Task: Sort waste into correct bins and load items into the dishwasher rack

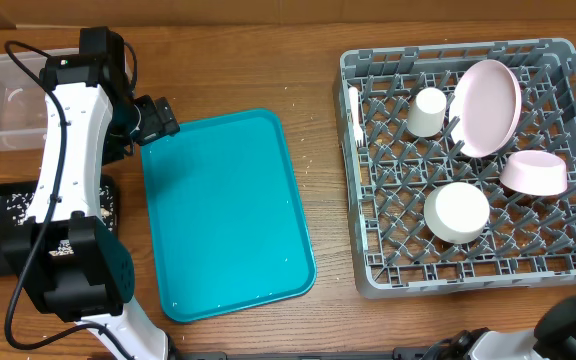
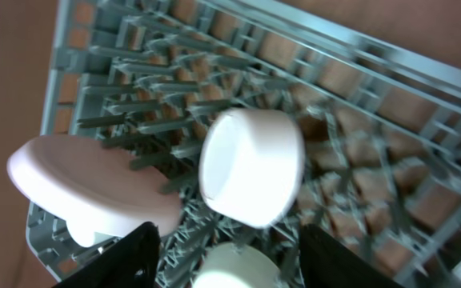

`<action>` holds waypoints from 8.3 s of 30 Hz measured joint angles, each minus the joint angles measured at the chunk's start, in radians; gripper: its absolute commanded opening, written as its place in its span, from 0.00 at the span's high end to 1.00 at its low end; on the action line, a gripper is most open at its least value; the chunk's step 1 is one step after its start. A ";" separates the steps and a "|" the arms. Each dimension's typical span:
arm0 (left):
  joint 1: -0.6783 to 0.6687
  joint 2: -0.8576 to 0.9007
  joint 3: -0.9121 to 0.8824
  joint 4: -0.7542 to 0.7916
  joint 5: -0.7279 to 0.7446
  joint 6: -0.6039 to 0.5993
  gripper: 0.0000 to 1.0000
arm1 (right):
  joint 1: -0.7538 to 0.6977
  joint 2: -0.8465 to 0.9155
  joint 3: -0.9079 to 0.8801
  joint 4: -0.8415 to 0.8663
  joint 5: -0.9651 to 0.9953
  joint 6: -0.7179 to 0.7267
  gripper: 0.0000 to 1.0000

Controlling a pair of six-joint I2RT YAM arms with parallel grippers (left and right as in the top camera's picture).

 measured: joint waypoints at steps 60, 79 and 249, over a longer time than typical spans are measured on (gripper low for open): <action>0.000 0.000 0.000 0.000 0.000 0.000 0.00 | 0.287 0.206 -0.006 -0.209 0.308 0.003 0.96; 0.000 0.000 0.000 0.000 0.000 0.000 0.00 | 0.289 -0.368 -0.116 -0.342 0.144 0.003 0.91; -0.027 -0.010 0.000 0.002 -0.001 0.000 0.00 | 0.741 -1.622 -1.650 1.182 0.306 -0.180 0.00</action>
